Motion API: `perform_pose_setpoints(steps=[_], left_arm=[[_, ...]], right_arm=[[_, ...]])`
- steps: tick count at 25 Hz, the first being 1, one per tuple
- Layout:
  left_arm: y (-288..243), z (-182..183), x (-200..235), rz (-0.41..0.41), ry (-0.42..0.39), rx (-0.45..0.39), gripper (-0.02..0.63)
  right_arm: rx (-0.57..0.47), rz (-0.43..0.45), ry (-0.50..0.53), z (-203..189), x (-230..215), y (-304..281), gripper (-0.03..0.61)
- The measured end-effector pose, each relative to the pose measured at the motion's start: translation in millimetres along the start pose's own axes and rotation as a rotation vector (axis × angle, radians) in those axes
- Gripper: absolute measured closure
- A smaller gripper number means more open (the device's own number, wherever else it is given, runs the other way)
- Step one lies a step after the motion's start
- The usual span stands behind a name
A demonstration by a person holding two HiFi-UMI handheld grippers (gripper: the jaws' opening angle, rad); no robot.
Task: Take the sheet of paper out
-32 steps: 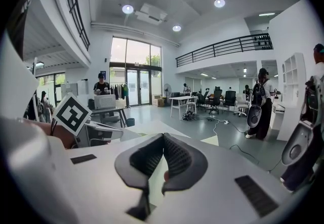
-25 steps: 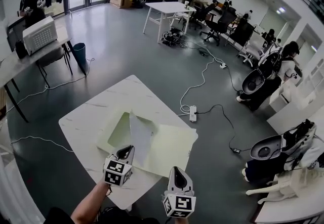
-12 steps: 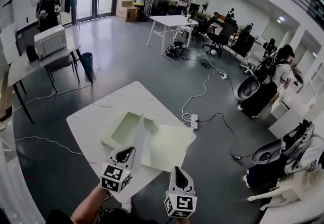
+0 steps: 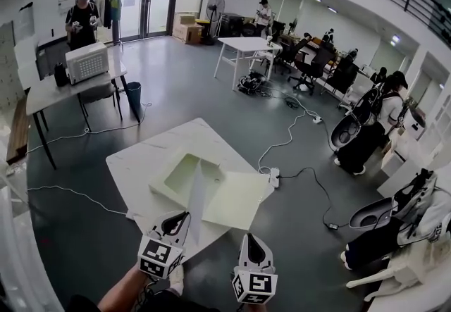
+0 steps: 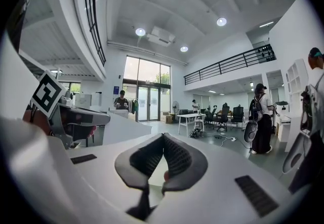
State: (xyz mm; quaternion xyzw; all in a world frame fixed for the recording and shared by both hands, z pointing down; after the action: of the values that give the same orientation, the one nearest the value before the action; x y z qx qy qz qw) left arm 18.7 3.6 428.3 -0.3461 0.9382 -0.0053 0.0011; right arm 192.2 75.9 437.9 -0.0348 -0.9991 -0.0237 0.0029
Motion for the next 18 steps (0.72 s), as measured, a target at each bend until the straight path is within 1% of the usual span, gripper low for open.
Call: perform_pose_setpoints(steps=[3,7,14,18], left_arm=[[29.3,-0.9,-20.4,0.006,-0.012,0.002,0.589],[68.9,-5.1,-35.7,0.013,-0.016,0.001,0.589],[124.5,-10.2,-49.0,0.036,-0.011,-0.005,0.589],[151.9,-16.7,-53.1,0.054,-0.013,0.007,0.589]], right_arm=[[-0.007,0.009,-0.002,1.2,3.4,27.4,0.561],[-0.011,0.020,0.000,0.6,17.6,61.2,0.561],[-0.009,0.017,0.002,-1.0,37.3,108.7,0.561],[-0.002,0.016,0.003,-2.8,44.6,127.7,0.561]])
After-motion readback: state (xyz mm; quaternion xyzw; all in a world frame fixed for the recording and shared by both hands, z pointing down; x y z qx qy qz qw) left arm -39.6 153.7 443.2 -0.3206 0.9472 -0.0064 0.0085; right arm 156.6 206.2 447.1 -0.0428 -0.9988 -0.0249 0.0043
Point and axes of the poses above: the fingertips, and each gripper's own axes: y backward along the fingers, x to its left, z out of its top, the point moved 2 cm from there along y, backward along the fingers, and after that the axes turned 11 degrees about -x, right-handed, at the moved point
